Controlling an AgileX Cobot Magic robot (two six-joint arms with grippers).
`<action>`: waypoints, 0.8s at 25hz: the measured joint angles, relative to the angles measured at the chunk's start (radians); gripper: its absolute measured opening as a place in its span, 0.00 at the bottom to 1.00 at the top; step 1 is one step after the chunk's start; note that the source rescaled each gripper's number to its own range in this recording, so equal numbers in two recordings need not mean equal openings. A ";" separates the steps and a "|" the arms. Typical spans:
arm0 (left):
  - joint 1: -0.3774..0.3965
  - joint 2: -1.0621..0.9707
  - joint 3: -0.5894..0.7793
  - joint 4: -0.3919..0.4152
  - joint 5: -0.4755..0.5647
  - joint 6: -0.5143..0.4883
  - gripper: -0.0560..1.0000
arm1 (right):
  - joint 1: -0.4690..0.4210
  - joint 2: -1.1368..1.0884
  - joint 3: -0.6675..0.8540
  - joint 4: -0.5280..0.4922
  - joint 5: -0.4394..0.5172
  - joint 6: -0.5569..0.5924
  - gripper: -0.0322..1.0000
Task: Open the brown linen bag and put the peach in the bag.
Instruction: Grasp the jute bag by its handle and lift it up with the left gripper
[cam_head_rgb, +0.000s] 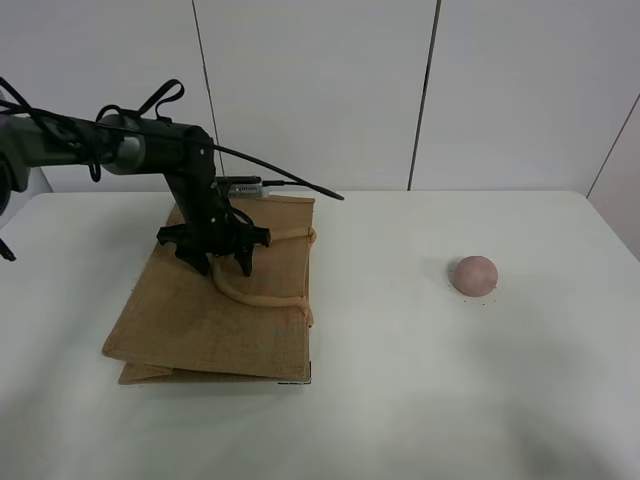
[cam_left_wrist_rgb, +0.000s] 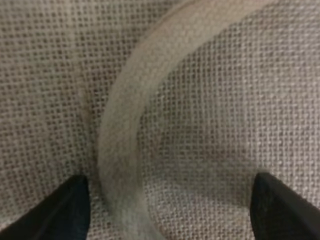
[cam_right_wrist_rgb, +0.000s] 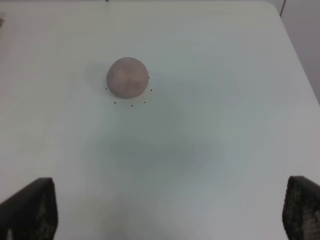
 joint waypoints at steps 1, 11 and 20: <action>0.000 0.008 0.000 0.002 -0.001 0.000 0.94 | 0.000 0.000 0.000 0.000 0.000 0.000 1.00; 0.000 0.051 0.000 0.015 -0.021 0.000 0.89 | 0.000 0.000 0.000 0.001 0.000 0.000 1.00; 0.003 0.053 -0.033 0.039 0.023 -0.003 0.05 | 0.000 0.000 0.000 0.001 0.000 0.000 1.00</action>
